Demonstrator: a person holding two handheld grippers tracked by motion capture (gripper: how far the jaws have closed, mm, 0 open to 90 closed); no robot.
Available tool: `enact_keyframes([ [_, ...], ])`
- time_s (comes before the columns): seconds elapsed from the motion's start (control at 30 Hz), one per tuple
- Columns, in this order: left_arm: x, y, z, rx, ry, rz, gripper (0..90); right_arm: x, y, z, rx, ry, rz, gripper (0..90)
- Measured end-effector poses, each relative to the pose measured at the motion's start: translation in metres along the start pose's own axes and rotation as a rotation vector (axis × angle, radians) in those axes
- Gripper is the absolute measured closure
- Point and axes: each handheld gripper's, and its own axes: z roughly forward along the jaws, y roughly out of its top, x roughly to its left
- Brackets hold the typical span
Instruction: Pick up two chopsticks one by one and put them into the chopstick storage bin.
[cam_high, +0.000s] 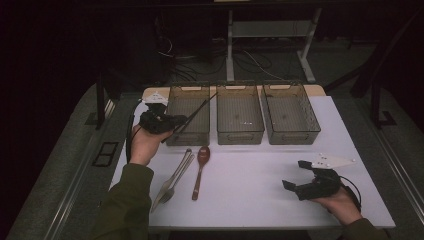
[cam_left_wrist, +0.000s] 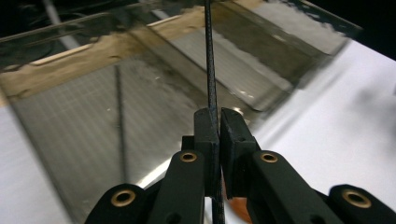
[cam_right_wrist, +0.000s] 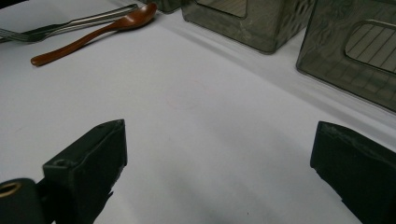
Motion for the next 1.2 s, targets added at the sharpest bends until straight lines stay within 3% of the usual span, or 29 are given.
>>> enact_keyframes([
  [0.3,0.030,0.003,0.019,0.025,0.099,-0.081,85.3,-0.001,0.000,0.000,-0.001,0.002,0.006,4.0],
  [0.67,0.043,0.011,0.046,0.090,0.202,-0.096,85.3,-0.001,0.000,-0.001,-0.004,0.008,0.006,4.0],
  [0.77,0.046,0.008,0.054,0.136,0.233,-0.097,85.3,-0.001,0.000,-0.001,-0.006,0.009,0.006,4.0],
  [0.9,0.048,0.004,0.063,0.176,0.241,-0.101,85.3,-0.001,0.000,-0.002,-0.007,0.011,0.007,4.0],
  [1.2,0.044,0.002,0.079,0.211,0.216,-0.079,85.2,-0.001,0.000,-0.002,-0.009,0.012,0.005,4.0],
])
